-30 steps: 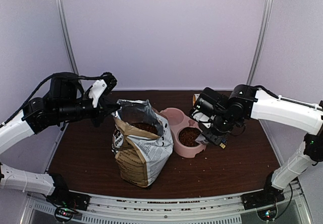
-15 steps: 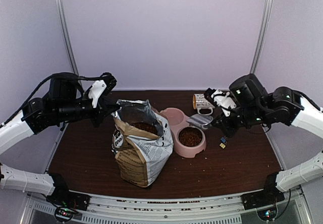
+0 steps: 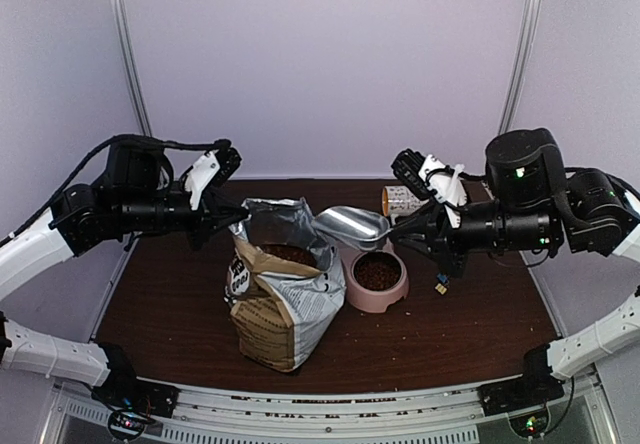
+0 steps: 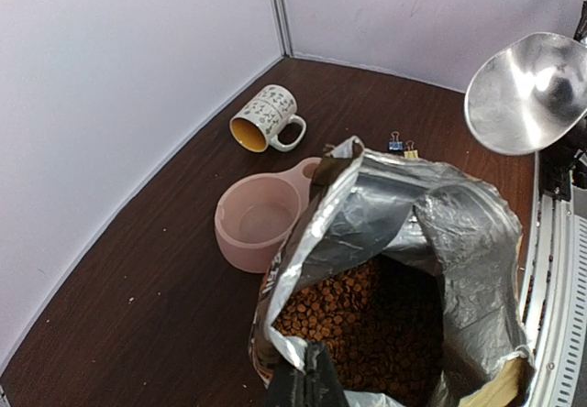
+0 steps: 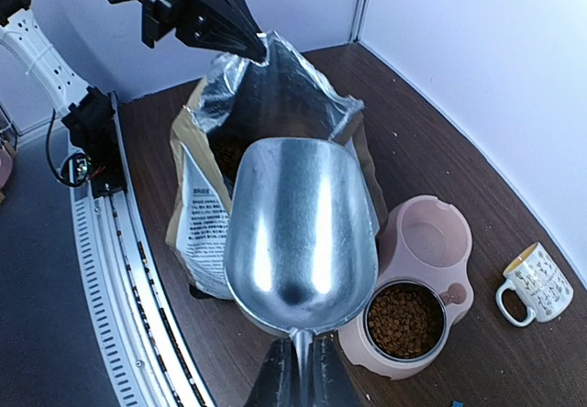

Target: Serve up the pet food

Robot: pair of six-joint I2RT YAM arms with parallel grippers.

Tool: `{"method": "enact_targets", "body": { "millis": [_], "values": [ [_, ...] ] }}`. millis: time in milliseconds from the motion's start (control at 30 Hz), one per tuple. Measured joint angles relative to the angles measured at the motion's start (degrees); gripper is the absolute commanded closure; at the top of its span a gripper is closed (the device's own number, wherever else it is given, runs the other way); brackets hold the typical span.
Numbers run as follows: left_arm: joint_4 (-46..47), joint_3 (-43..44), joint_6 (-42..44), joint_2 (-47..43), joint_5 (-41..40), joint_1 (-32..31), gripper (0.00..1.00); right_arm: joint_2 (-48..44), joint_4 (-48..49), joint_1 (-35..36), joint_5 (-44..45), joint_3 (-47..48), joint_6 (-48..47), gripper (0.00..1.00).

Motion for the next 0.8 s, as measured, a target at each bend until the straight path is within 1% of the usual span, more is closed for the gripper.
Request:
{"method": "enact_targets", "body": {
  "millis": [133, 233, 400, 533, 567, 733, 800],
  "values": [
    [-0.8, 1.6, 0.2, 1.7, 1.1, -0.9, 1.00, 1.6, 1.2, 0.6, -1.2, 2.0, 0.3, 1.00],
    [-0.9, 1.7, 0.4, 1.8, 1.2, -1.6, 1.00, 4.4, 1.1, 0.6, -2.4, 3.5, 0.5, 1.00],
    [-0.9, 1.7, 0.8, 1.9, 1.3, -2.3, 1.00, 14.7, -2.6, 0.7, -4.0, 10.6, 2.5, 1.00],
    [-0.7, 1.7, 1.1, 2.3, 1.5, -3.1, 1.00, 27.3, -8.4, 0.7, -5.6, 23.2, 6.1, 1.00],
    [-0.6, 1.7, 1.1, 2.3, 1.4, -3.4, 1.00, 29.5, -9.0, 0.7, -6.2, 25.0, 6.9, 1.00],
    [1.1, 0.0, 1.0, 1.8, 0.7, -5.2, 1.00, 35.9, -11.0, 0.2, -11.7, 27.0, 13.7, 1.00],
    [2.2, -1.2, 1.0, 1.3, 0.4, -6.2, 1.00, 37.9, -11.9, -0.3, -14.0, 29.3, 15.9, 1.00]
  ]
}}
